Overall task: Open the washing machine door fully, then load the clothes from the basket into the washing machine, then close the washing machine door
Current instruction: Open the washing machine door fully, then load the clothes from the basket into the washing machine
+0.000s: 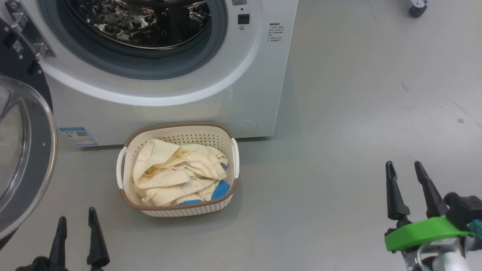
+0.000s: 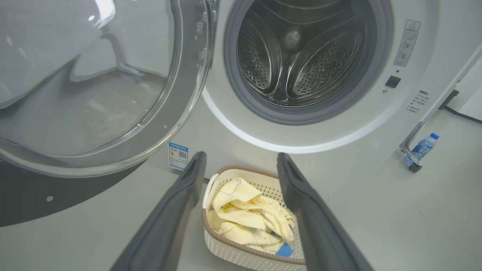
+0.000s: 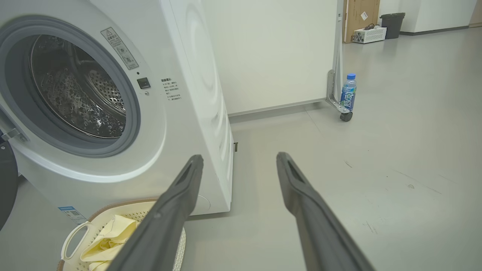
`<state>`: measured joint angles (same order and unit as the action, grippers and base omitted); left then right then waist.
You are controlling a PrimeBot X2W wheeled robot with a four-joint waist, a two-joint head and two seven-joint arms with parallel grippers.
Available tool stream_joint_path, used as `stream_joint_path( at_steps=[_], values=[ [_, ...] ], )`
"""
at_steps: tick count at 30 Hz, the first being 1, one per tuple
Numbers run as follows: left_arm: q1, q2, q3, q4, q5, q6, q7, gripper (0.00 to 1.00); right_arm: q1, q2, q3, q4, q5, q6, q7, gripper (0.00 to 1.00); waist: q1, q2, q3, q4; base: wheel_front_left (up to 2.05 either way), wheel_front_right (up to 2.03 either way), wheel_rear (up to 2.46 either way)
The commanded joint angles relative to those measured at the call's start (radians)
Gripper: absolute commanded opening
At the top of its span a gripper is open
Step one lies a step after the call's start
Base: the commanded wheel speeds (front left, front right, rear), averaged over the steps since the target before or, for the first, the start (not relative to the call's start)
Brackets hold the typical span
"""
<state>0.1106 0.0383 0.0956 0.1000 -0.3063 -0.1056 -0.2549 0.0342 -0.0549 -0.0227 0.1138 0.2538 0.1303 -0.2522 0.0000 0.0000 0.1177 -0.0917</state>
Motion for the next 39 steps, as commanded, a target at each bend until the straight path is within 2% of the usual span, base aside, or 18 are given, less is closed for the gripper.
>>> stream_joint_path(
  at_steps=[1,14,25,39],
  values=[
    [-0.020,0.012,0.033,-0.022,0.009,-0.002,-0.007,1.00,-0.030,-0.013,0.023,-0.035,-0.006,0.000,-0.010,1.00,0.0000,0.0000,0.001,-0.001,0.20,-0.20,0.00],
    [-0.023,0.012,0.037,-0.012,0.013,-0.009,-0.007,1.00,-0.034,-0.012,0.021,-0.035,-0.003,0.000,-0.010,1.00,0.0000,0.0000,0.009,-0.006,1.16,-1.16,0.00],
    [-0.027,0.012,0.043,-0.011,0.012,0.016,-0.007,1.00,-0.035,-0.013,0.019,-0.036,-0.002,0.000,-0.010,1.00,0.0000,0.0000,0.011,-0.003,1.63,-1.63,0.00],
    [-0.026,0.012,0.039,-0.020,0.000,0.006,-0.007,1.00,-0.038,-0.010,0.019,-0.037,-0.001,0.000,-0.010,1.00,0.0000,0.0000,0.015,0.000,0.22,-0.22,0.00]
  ],
)
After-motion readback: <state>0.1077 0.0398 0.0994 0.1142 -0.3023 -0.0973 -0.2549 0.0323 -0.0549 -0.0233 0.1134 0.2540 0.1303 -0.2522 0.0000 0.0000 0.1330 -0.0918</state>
